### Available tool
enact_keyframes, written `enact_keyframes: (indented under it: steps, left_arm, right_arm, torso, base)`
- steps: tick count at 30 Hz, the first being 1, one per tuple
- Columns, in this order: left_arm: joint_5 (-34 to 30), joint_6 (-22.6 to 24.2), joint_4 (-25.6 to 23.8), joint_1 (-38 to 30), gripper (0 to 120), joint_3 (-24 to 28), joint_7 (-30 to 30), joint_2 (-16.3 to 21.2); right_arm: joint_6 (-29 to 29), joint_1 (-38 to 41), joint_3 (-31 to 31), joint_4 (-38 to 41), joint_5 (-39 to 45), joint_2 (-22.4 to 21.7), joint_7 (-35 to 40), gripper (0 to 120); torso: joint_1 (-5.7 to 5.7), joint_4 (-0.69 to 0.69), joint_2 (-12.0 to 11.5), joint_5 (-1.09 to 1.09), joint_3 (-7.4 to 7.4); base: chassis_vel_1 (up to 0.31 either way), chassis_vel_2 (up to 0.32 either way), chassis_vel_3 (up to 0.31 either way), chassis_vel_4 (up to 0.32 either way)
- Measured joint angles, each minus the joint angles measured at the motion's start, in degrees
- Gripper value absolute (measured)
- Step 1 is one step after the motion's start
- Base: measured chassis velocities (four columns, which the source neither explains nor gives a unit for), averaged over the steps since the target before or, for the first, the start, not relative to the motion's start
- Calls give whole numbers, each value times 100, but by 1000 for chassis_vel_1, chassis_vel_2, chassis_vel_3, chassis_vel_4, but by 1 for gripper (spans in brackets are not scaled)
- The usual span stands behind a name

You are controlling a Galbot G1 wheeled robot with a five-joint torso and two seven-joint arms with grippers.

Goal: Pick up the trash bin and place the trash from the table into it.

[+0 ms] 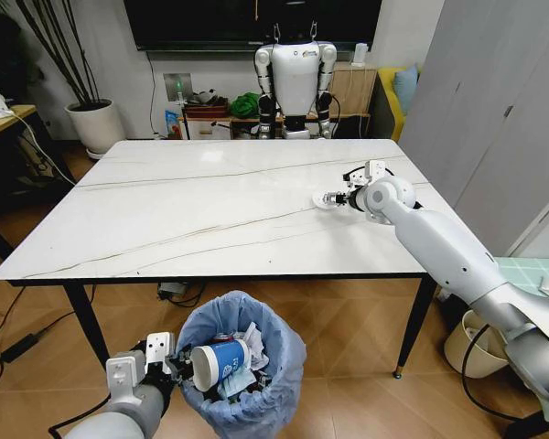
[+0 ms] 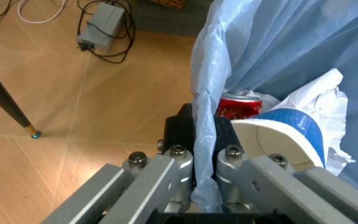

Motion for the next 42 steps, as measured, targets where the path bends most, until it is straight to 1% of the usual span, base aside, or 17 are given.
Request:
enact_keyframes:
  steps: [1,3,7,12,13,14,16,17,18,20,21,22,26,27,30,33,42]
  left_arm:
    - [0,0,0,0,0,0,0,0]
    - [-1,0,15,-16,0,13,0,-5]
    - [-2,0,31,-31,0,14,3,-6]
    - [-15,0,43,-55,0,13,8,0]
    - [-17,0,46,-60,0,13,9,2]
    - [-17,0,46,-60,0,13,9,2]
    - [-25,0,51,-71,0,12,11,7]
    - [-31,0,54,-80,0,11,12,8]
    - [-31,0,54,-80,0,11,12,8]
    - [-36,0,62,-88,0,11,14,8]
    - [-37,0,67,-91,0,11,16,8]
    - [-37,0,67,-91,0,11,16,8]
    - [-43,0,79,-99,0,2,22,8]
    - [-43,0,79,-99,0,2,22,8]
    - [-50,0,78,-100,0,-18,27,15]
    - [-51,0,76,-100,0,-19,28,16]
    - [-48,0,70,-98,0,-6,30,9]
  right_arm:
    - [0,0,0,0,0,0,0,80]
    - [12,-9,-1,-31,-17,-2,-16,75]
    - [25,-30,-2,-64,-38,-20,-31,70]
    - [38,-41,-2,-103,-63,-29,-52,66]
    - [39,-41,-2,-110,-65,-28,-53,61]
    - [39,-41,-2,-110,-65,-28,-53,61]
    - [41,-38,-4,-115,-66,-28,-55,57]
    - [41,-33,-12,-116,-66,-28,-58,51]
    - [41,-33,-12,-116,-66,-28,-58,51]
    - [46,-27,-31,-117,-70,-25,-61,41]
    - [49,-26,-39,-118,-73,-21,-61,38]
    - [49,-26,-39,-118,-73,-21,-61,38]
    - [71,-26,-81,-118,-138,-12,-75,16]
    - [71,-26,-81,-118,-138,-12,-75,16]
    - [103,-17,-113,-118,-163,0,-82,4]
    - [124,-8,-119,-118,-169,6,-81,0]
    - [171,-34,-99,88,-151,-42,13,0]
  torso:
    - [0,0,0,0,0]
    - [0,0,0,-1,0]
    - [0,0,0,-1,0]
    - [0,0,1,-1,-1]
    - [0,-1,0,-1,-1]
    - [0,-1,0,-1,-1]
    - [0,-1,1,-1,-1]
    - [0,-1,0,-1,-1]
    - [0,-1,0,-1,-1]
    - [0,-1,1,-1,-1]
    - [0,0,1,-1,-1]
    - [0,0,1,-1,-1]
    - [0,0,1,0,-1]
    - [0,0,1,0,-1]
    - [0,0,1,0,-1]
    - [0,1,0,0,0]
    - [1,1,0,1,1]
  base:
    - [0,0,0,0]
    - [0,0,0,0]
    - [0,0,0,0]
    - [0,0,0,0]
    - [0,0,0,0]
    - [0,0,0,0]
    - [0,0,0,0]
    - [0,0,0,0]
    - [0,0,0,0]
    - [0,0,0,0]
    - [0,0,0,0]
    - [0,0,0,0]
    - [0,0,0,0]
    - [0,0,0,0]
    - [0,0,0,0]
    - [0,0,0,0]
    - [0,0,0,0]
